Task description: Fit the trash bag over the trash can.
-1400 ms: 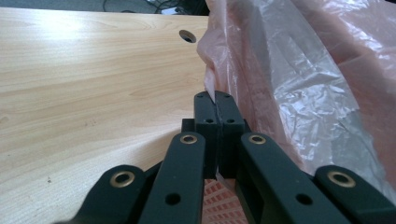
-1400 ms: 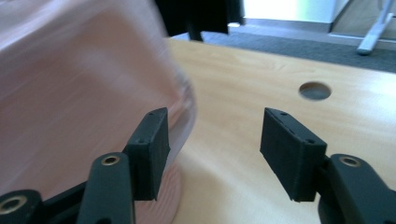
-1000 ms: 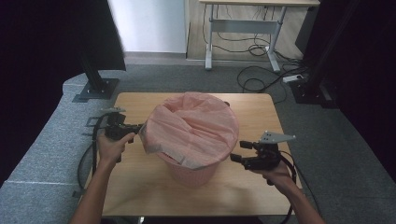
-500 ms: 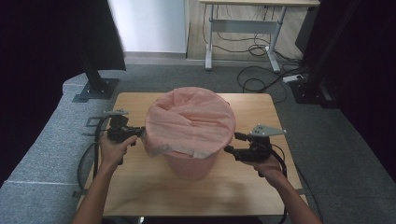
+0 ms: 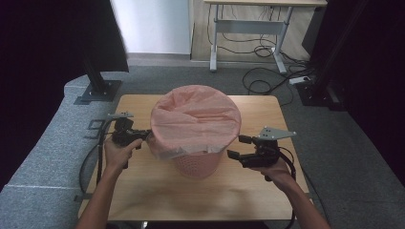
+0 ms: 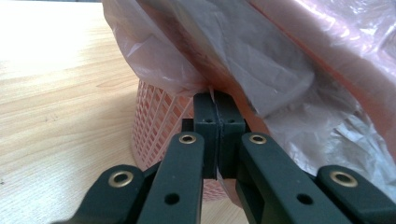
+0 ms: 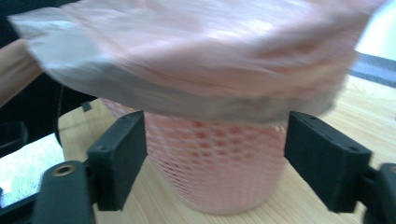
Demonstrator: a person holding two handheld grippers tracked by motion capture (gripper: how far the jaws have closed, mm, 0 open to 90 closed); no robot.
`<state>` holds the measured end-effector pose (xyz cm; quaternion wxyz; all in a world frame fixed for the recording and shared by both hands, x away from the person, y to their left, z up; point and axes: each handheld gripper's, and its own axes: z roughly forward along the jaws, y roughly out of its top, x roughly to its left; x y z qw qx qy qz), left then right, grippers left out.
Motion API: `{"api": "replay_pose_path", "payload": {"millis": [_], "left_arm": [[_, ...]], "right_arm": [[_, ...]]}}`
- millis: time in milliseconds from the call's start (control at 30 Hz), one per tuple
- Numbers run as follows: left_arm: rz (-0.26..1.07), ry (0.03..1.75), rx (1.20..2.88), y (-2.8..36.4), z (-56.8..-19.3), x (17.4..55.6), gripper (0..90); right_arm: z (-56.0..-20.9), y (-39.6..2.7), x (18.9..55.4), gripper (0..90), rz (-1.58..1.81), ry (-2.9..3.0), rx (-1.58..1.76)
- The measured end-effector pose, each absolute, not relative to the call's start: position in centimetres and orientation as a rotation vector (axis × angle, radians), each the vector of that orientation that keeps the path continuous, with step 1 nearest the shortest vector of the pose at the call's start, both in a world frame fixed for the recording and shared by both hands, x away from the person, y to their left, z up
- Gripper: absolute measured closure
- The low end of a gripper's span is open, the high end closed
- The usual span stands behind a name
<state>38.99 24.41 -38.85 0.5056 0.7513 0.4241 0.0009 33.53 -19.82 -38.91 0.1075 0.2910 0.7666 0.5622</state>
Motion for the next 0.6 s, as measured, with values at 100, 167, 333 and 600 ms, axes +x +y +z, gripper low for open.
{"api": "replay_pose_path", "payload": {"millis": [100, 167, 333, 600], "left_arm": [[0.000, 1.023, 1.808, 24.4, -38.9, 38.9, 89.0], [-0.002, 1.021, 1.809, 24.4, -38.9, 38.9, 89.0], [-0.009, 1.015, 1.808, 24.4, -38.9, 39.0, 88.9], [-0.003, 1.014, 1.804, 24.4, -39.1, 38.7, 88.9]], "right_arm": [[-38.4, -19.0, 33.2, 21.8, 1.677, 2.254, 0.807], [-38.1, -18.8, 33.1, 35.7, 1.643, 2.232, 0.798], [-37.7, -19.1, 33.1, 69.1, 1.630, 2.180, 0.810], [-37.8, -19.4, 32.2, 89.8, 1.590, 2.186, 0.755]]}}
